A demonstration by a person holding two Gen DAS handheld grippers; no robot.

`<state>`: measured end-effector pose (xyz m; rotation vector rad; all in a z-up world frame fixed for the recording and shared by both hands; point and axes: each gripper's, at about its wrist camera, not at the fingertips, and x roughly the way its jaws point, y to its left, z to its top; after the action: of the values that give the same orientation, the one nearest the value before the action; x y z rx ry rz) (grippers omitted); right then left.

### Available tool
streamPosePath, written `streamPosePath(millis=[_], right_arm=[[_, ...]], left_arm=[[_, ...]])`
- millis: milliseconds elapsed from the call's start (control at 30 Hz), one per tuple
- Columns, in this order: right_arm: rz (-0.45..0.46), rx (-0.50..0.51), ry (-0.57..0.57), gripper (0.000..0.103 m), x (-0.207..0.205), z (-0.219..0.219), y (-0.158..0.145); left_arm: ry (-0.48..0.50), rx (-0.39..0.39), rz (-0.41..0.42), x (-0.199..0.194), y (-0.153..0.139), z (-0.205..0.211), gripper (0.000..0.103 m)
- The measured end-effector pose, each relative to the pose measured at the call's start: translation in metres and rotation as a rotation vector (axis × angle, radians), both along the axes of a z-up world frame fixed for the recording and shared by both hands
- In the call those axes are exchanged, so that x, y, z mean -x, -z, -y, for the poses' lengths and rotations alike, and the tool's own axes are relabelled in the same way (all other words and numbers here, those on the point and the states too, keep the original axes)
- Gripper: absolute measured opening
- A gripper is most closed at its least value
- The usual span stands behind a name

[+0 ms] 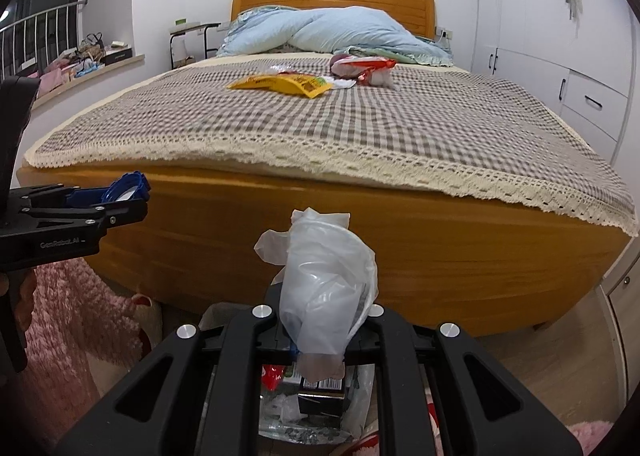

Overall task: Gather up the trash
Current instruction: 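Carry the cap with the left tool while the right tool carries the plastic bag to the wastebasket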

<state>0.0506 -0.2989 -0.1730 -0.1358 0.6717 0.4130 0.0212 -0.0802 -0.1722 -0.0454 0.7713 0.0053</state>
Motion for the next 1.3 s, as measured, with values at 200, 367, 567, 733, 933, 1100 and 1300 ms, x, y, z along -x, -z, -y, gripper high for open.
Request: streamPosePath(millis=[200, 367, 567, 733, 933, 1100, 1300], right_arm=[[-0.033, 0.017, -0.013, 0.013, 0.002, -0.004, 0.009], [-0.059, 0.033, -0.021, 0.013, 0.002, -0.009, 0.017], [-0.096, 0.052, -0.029, 0.013, 0.001, -0.012, 0.026], [-0.125, 0.081, -0.042, 0.013, -0.001, -0.017, 0.036], [-0.176, 0.110, -0.057, 0.013, -0.004, -0.022, 0.050], [-0.218, 0.132, -0.068, 0.013, -0.008, -0.025, 0.063], [-0.258, 0.161, -0.081, 0.013, -0.009, -0.028, 0.077]], left_arm=[[0.007, 0.003, -0.027, 0.001, 0.010, 0.001, 0.052], [0.010, 0.002, -0.048, 0.000, 0.019, 0.002, 0.052], [0.017, -0.004, -0.084, -0.002, 0.034, 0.003, 0.052], [0.029, -0.009, -0.118, -0.004, 0.049, 0.006, 0.052], [0.047, -0.016, -0.152, -0.008, 0.067, 0.010, 0.052], [0.054, -0.016, -0.186, -0.012, 0.081, 0.011, 0.052], [0.067, -0.016, -0.225, -0.021, 0.096, 0.015, 0.052]])
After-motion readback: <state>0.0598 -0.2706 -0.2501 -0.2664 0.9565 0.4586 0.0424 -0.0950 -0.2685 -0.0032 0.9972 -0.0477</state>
